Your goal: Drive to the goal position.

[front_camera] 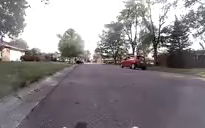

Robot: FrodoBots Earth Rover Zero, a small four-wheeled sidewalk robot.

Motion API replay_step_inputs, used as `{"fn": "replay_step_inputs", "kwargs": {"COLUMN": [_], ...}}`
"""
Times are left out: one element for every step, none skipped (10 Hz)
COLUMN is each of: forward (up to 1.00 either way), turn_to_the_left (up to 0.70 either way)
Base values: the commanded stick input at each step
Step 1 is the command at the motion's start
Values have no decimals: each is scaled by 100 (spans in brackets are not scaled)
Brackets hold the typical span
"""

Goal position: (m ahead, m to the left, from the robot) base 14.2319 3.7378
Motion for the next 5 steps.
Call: {"fn": "replay_step_inputs", "kwargs": {"forward": [76, 85, 85, 85, 85], "turn_to_the_left": [0, 0, 0, 0, 0]}}
